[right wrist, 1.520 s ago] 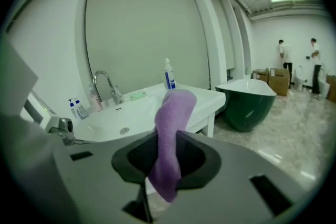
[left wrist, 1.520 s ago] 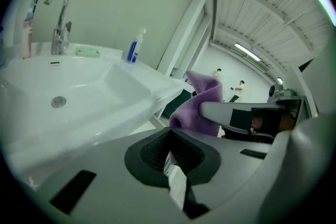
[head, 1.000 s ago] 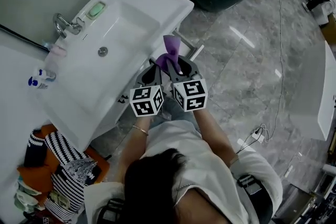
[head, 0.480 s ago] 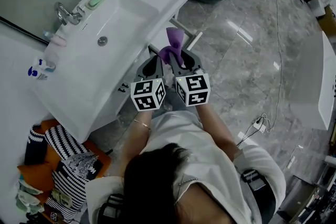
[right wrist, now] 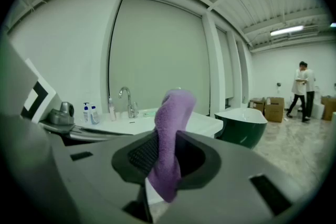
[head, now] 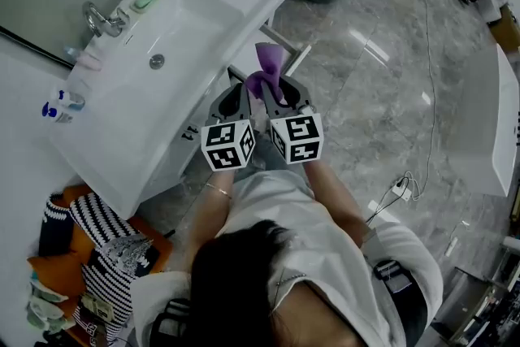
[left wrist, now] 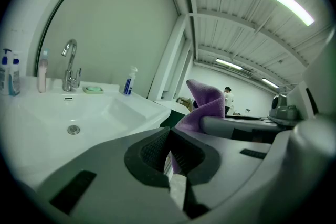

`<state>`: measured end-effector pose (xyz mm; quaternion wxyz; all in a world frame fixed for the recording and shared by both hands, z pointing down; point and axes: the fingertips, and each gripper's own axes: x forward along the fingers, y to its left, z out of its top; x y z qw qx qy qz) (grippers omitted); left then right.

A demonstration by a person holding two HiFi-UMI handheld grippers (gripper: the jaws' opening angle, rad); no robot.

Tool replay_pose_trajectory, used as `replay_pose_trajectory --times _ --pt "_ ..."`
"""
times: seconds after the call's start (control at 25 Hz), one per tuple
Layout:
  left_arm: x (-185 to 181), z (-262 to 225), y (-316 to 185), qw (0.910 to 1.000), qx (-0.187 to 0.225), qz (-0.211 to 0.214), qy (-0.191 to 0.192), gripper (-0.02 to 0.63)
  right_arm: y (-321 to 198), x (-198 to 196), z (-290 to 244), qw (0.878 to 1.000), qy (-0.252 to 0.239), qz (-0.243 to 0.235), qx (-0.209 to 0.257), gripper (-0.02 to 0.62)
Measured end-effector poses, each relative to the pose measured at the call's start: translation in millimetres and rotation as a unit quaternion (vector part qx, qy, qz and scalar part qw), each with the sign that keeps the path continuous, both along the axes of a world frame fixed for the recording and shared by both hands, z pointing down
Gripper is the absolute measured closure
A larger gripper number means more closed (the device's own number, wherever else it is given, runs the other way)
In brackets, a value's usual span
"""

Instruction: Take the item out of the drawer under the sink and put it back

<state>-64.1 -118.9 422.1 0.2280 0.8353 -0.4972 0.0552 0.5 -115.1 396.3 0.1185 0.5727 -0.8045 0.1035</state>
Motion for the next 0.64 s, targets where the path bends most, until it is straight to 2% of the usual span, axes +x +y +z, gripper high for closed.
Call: replay_pose_trajectory --times 0.64 --pt "-3 0 -13 0.9999 0.008 0.004 -0.005 0.603 -10 -3 3 1.000 0.007 0.003 -0.002 0.503"
